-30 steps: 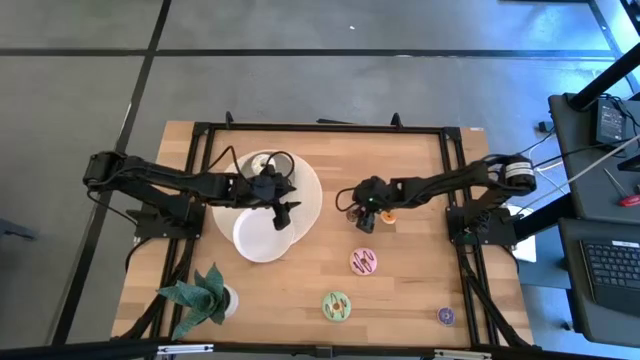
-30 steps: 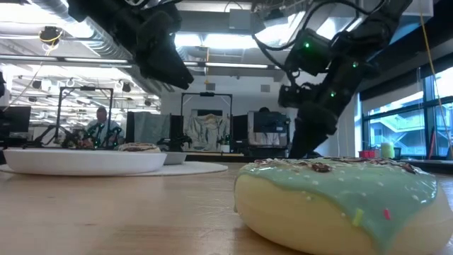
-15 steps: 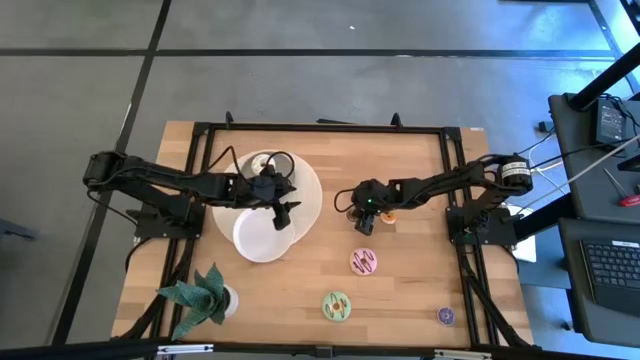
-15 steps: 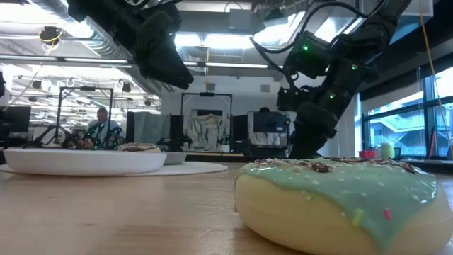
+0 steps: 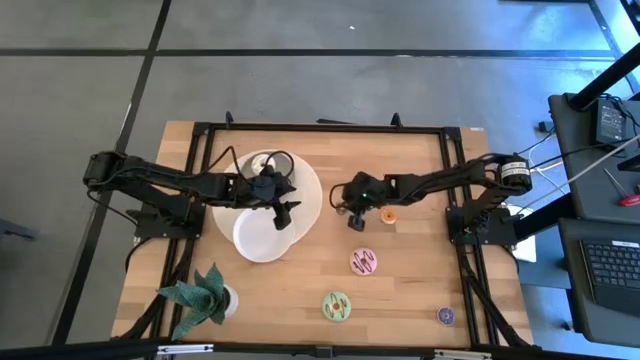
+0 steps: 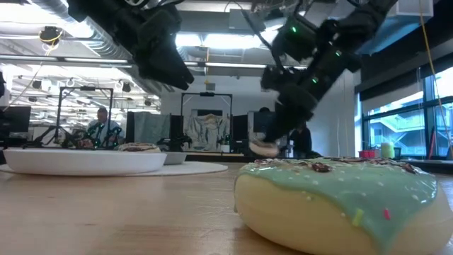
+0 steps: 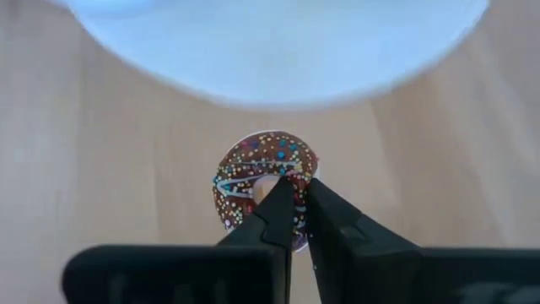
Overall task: Pick & Place donuts
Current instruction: Put the small brown donut on the white plate
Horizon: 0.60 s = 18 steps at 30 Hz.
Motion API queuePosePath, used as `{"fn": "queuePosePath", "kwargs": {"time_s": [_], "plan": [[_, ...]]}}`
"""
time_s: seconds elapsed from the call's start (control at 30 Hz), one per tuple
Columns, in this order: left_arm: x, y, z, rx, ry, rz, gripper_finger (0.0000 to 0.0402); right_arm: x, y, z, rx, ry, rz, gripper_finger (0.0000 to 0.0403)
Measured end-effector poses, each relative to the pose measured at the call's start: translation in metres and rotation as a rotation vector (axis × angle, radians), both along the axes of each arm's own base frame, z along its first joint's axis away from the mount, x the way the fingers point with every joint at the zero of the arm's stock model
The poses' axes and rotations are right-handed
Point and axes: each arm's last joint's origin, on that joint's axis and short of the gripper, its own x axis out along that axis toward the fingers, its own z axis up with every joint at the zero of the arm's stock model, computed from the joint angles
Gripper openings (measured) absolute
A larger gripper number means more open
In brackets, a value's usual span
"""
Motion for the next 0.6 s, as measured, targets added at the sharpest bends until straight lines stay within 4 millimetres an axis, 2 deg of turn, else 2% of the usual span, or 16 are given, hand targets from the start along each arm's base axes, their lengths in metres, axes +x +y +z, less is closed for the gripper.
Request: {"fn": "queuePosePath", "kwargs": {"time_s": [0.2,0.37,0.47,0.6], "plan": [[0.006,0.001,-0.008,-0.041,-0.004,0.067,0.0207,0.026,-0.004,0.040,-0.110,-0.125,0.001,0.0031],[0.020,0.005,-0.022,-0.004,-0.039,0.196,0.0207,0.041,-0.006,0.071,-0.210,-0.219,-0.065,0.0032],[0.026,0.010,-0.025,0.008,-0.072,0.232,0.0207,0.044,-0.004,0.081,-0.258,-0.239,-0.109,0.0032],[0.029,0.015,-0.024,-0.002,-0.103,0.243,0.0207,0.045,-0.002,0.083,-0.302,-0.232,-0.120,0.0032]]}}
